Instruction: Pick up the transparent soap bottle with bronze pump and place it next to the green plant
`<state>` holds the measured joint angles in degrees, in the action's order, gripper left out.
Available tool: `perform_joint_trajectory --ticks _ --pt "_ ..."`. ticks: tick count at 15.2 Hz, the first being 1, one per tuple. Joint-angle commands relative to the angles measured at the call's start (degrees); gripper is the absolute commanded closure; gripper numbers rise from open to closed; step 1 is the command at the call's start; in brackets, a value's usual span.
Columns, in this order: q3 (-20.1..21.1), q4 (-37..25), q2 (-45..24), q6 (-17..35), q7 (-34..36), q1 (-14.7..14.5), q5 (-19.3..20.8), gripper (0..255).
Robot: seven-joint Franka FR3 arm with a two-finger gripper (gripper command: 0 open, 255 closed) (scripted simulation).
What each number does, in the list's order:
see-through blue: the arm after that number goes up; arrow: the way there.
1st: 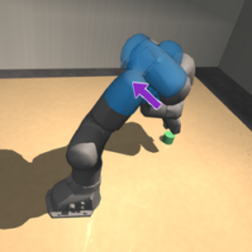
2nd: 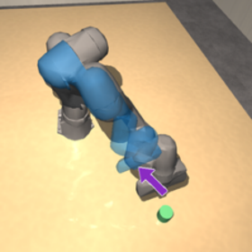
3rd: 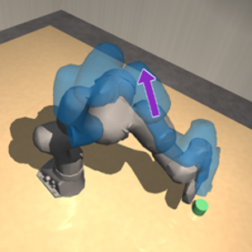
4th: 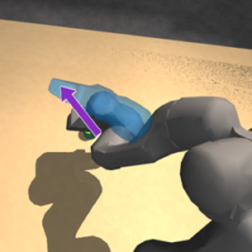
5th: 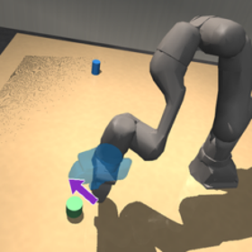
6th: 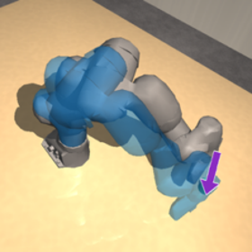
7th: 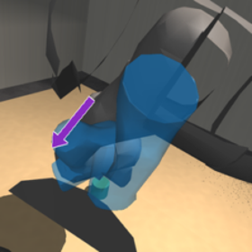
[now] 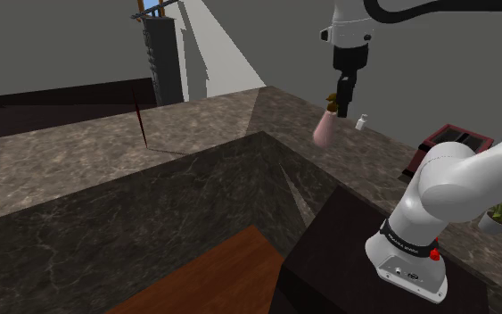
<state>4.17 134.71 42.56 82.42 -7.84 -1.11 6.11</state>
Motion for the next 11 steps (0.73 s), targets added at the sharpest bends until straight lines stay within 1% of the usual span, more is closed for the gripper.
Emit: perform_joint_trajectory --ticks 1,6,11 --pt "0.00 0.00 0.00 0.00 0.00 0.00 0.00 0" --pt "-7.25 1.19 -0.67 3.97 -9.60 1.49 5.21 0" --pt "-14.51 0.31 -3.85 8.64 -18.95 2.80 9.57 0"
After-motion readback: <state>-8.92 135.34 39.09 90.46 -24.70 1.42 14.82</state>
